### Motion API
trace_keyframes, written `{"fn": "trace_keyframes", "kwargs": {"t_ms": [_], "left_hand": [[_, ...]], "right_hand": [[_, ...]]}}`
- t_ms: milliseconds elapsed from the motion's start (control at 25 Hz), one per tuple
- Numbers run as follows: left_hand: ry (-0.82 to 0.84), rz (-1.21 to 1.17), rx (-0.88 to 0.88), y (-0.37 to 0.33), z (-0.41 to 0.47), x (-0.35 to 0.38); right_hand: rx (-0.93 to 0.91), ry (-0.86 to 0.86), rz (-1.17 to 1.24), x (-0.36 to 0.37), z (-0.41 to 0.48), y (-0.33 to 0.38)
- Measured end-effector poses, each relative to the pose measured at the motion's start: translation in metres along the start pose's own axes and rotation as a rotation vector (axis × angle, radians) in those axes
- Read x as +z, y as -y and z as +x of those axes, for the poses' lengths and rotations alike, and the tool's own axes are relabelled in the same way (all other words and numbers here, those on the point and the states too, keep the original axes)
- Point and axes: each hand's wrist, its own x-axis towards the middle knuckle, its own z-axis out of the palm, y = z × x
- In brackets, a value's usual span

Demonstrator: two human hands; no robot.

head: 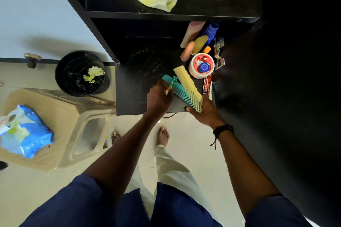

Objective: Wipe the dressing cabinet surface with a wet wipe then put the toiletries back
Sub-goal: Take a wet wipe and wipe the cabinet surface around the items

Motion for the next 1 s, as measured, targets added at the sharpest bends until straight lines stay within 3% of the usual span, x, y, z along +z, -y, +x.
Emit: {"fn": "trace_keyframes", "kwargs": {"t_ms": [360,680,1000], "left_hand": [[0.065,-0.043,-0.095,-0.024,0.0,0.033],[0.23,0.139,0.046,-0.034,0.002,0.058],[0.183,-0.03,0.013,-0.029,0.0,0.051]], "right_hand": [[-0.002,-0.261,-0.157,0.008,-0.017,-0.012],[0.033,-0.323,-0.242,0.014,-0.024,-0.009],[0.031,-0.368,-0.252,0.012,-0.029,0.002]]}}
